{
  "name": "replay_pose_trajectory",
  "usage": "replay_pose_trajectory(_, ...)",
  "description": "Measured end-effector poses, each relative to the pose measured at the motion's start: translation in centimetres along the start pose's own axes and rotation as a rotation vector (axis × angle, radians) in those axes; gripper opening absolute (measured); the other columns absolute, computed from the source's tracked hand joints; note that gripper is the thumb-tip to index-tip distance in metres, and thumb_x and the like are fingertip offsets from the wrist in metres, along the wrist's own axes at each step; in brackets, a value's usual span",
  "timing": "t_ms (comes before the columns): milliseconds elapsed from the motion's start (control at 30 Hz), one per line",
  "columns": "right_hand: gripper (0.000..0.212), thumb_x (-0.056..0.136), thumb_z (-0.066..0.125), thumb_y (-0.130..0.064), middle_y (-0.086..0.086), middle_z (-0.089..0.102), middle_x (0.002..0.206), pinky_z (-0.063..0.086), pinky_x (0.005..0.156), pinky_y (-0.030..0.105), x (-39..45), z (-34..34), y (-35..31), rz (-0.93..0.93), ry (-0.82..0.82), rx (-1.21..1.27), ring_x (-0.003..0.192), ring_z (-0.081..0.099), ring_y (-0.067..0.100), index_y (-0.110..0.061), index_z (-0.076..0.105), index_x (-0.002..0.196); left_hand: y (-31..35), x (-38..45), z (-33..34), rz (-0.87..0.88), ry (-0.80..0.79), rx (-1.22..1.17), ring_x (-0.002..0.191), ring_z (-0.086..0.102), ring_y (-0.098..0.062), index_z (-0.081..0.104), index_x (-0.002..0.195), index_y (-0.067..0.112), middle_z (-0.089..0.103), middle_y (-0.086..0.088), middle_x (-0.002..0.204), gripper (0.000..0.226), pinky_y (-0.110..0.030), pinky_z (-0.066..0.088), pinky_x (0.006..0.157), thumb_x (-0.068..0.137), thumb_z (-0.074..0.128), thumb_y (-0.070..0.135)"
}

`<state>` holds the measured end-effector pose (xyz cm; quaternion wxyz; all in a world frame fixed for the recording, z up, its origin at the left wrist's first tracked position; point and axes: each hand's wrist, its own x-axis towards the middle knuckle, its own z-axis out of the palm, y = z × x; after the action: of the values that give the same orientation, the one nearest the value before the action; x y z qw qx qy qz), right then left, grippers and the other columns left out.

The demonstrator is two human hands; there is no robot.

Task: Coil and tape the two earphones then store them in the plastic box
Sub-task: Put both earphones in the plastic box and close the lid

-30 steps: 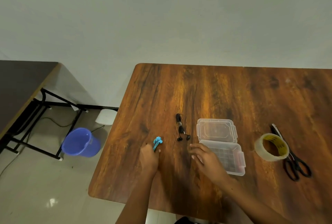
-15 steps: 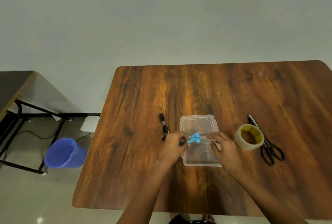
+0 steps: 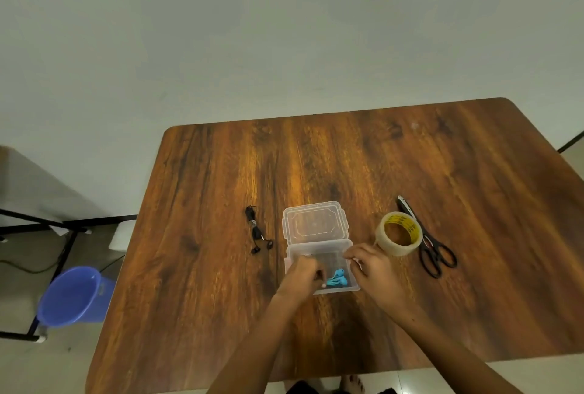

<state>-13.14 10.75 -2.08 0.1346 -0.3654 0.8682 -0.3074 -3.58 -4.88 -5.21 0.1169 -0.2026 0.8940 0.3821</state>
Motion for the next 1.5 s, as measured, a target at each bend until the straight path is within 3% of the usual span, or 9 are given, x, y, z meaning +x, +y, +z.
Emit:
replay_pose_trajectory(233, 0.019, 0.088, 0.061, -0.007, -0.004, 0.067, 0.109, 0.043, 0.073, 0.000, 0.7, 0.6, 0.3, 0.009, -0.037, -0.001, 0.095, 0.058, 0.001, -0.018, 0.068, 0.102, -0.8, 0.0, -3.3, 0.083, 0.329, -0.014, 0.096, 0.063, -0.010, 0.068, 0.104, 0.012, 0.066, 0.000, 0.108, 0.017, -0.022, 0.054, 0.087, 0.093, 0.058, 0.020)
replay_pose_trajectory(333, 0.017, 0.089, 0.061, -0.010, -0.006, 0.065, 0.114, 0.044, 0.075, -0.001, 0.9, 1.0, 0.4, 0.034, -0.051, 0.021, 0.102, 0.060, 0.003, -0.019, 0.066, 0.103, -2.9, 0.5, -5.2, -0.068, 0.586, -0.057, 0.093, 0.060, -0.012, 0.066, 0.103, 0.012, 0.061, -0.002, 0.109, 0.016, -0.026, 0.053, 0.084, 0.095, 0.054, 0.019)
replay_pose_trajectory(433, 0.016, 0.090, 0.061, -0.013, -0.008, 0.064, 0.115, 0.047, 0.079, 0.004, 1.2, 1.5, 0.5, 0.046, -0.071, 0.048, 0.105, 0.060, 0.004, -0.021, 0.065, 0.102, -5.3, 1.8, -6.4, -0.354, 0.665, -0.037, 0.095, 0.056, -0.020, 0.062, 0.105, 0.010, 0.055, -0.009, 0.112, 0.024, -0.035, 0.051, 0.087, 0.095, 0.052, 0.029)
replay_pose_trajectory(600, 0.015, 0.091, 0.060, -0.012, -0.007, 0.064, 0.112, 0.048, 0.078, 0.005, 1.5, 1.7, 0.5, 0.034, -0.097, 0.020, 0.102, 0.061, 0.004, -0.020, 0.066, 0.101, -6.9, 3.5, -7.4, -0.553, 0.626, -0.120, 0.095, 0.054, -0.024, 0.054, 0.105, 0.007, 0.053, -0.012, 0.108, 0.037, -0.040, 0.051, 0.086, 0.087, 0.064, 0.037)
replay_pose_trajectory(800, 0.015, 0.092, 0.058, -0.014, -0.009, 0.064, 0.113, 0.042, 0.076, 0.000, 1.5, 1.6, 0.5, 0.031, -0.103, -0.001, 0.100, 0.055, -0.002, -0.020, 0.067, 0.103, -7.3, 4.4, -7.5, -0.570, 0.591, -0.254, 0.100, 0.062, -0.026, 0.057, 0.112, 0.005, 0.064, -0.013, 0.109, 0.027, -0.038, 0.054, 0.087, 0.088, 0.064, 0.014)
replay_pose_trajectory(967, 0.018, 0.089, 0.059, -0.006, -0.004, 0.066, 0.109, 0.045, 0.079, 0.006, 1.5, 0.7, 0.5, 0.015, -0.057, 0.017, 0.100, 0.061, 0.005, -0.017, 0.069, 0.099, -5.1, 3.1, -8.8, -0.231, 0.594, -0.388, 0.090, 0.064, -0.009, 0.063, 0.098, 0.013, 0.065, 0.003, 0.095, 0.018, -0.009, 0.047, 0.071, 0.082, 0.070, 0.007)
replay_pose_trajectory(1133, 0.020, 0.086, 0.062, 0.001, -0.001, 0.066, 0.103, 0.046, 0.077, 0.008, 1.7, -1.2, 0.1, -0.024, 0.040, 0.077, 0.093, 0.061, 0.005, -0.010, 0.070, 0.100, -2.1, 1.0, -8.3, 0.193, 0.311, -0.275, 0.092, 0.064, 0.001, 0.065, 0.093, 0.019, 0.068, 0.010, 0.096, 0.022, -0.011, 0.051, 0.080, 0.077, 0.074, 0.006)
replay_pose_trajectory(1300, 0.020, 0.083, 0.064, 0.004, 0.002, 0.067, 0.099, 0.046, 0.077, 0.004, 1.3, -1.9, 0.3, -0.036, 0.072, 0.116, 0.088, 0.061, 0.004, -0.006, 0.070, 0.098, -0.1, 0.2, -5.4, 0.285, 0.104, -0.002, 0.098, 0.060, -0.007, 0.065, 0.094, 0.013, 0.065, 0.000, 0.105, 0.015, -0.019, 0.052, 0.087, 0.081, 0.069, 0.006)
replay_pose_trajectory(1500, 0.021, 0.084, 0.063, 0.002, -0.001, 0.067, 0.101, 0.047, 0.075, 0.010, 0.7, -1.7, 0.9, -0.019, 0.060, 0.108, 0.092, 0.061, 0.006, -0.011, 0.070, 0.099, 0.5, 0.1, -3.1, 0.234, 0.072, 0.186, 0.107, 0.058, -0.016, 0.062, 0.102, 0.012, 0.062, -0.004, 0.116, 0.017, -0.026, 0.051, 0.092, 0.086, 0.063, 0.009)
